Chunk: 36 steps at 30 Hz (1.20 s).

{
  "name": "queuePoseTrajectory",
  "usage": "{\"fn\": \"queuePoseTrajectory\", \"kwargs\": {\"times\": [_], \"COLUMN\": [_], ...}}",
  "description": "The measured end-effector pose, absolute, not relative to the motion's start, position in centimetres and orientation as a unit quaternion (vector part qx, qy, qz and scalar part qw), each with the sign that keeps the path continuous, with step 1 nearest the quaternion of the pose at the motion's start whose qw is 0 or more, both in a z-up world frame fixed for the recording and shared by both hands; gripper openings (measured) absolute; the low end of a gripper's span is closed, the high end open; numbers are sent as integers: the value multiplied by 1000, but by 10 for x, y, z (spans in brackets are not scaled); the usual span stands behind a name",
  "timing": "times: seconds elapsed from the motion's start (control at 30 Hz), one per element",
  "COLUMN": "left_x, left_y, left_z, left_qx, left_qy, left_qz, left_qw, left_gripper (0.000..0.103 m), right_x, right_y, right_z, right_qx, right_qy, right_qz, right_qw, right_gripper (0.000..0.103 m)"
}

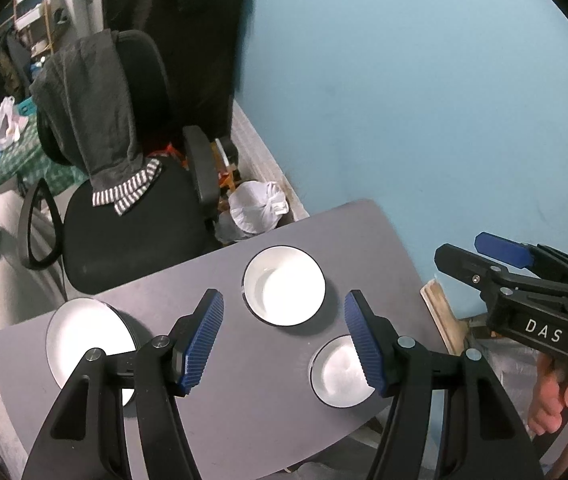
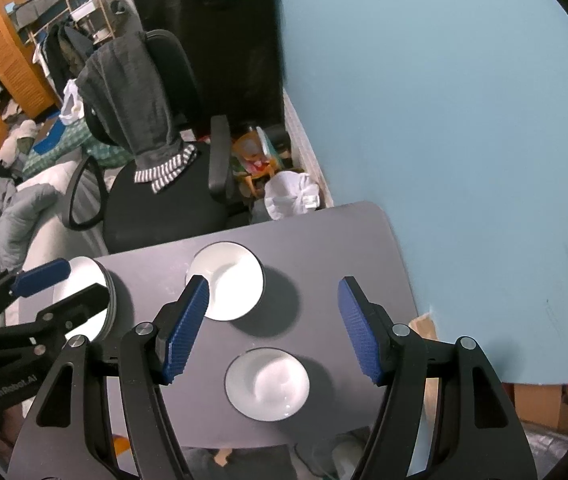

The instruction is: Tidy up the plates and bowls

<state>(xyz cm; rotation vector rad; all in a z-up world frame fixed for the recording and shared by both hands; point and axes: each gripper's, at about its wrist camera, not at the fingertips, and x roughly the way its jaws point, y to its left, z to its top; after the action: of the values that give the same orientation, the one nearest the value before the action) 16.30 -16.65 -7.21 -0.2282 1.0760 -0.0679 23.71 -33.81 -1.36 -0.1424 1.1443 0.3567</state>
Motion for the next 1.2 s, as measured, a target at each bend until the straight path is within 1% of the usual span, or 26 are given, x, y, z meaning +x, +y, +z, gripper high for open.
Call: {"fn": "queuePoseTrajectory", "kwargs": {"times": [0.4, 0.7, 0.9, 1.2], "left_x": [151, 147, 144, 149], "left_y": [-180, -191, -198, -209], "left_z": [-69, -82, -101, -152], "left_qx": [-85, -73, -66, -68], "left_qy": [505, 520, 534, 577], "left_qz": [-76, -94, -101, -107], "left_qw": [856, 846, 837, 807], "left_gripper": [64, 64, 64, 64], "right_x": [219, 204, 195, 189], "right_y": [-364, -378, -385, -403], "right_z": [-15, -30, -50, -93], "right_qx": [-23, -10, -10, 4], "right_qy": [556, 576, 594, 618], "right_qz": [137, 115, 102, 86], "right_qw": [820, 809, 798, 782], "right_gripper": [66, 66, 66, 66]}}
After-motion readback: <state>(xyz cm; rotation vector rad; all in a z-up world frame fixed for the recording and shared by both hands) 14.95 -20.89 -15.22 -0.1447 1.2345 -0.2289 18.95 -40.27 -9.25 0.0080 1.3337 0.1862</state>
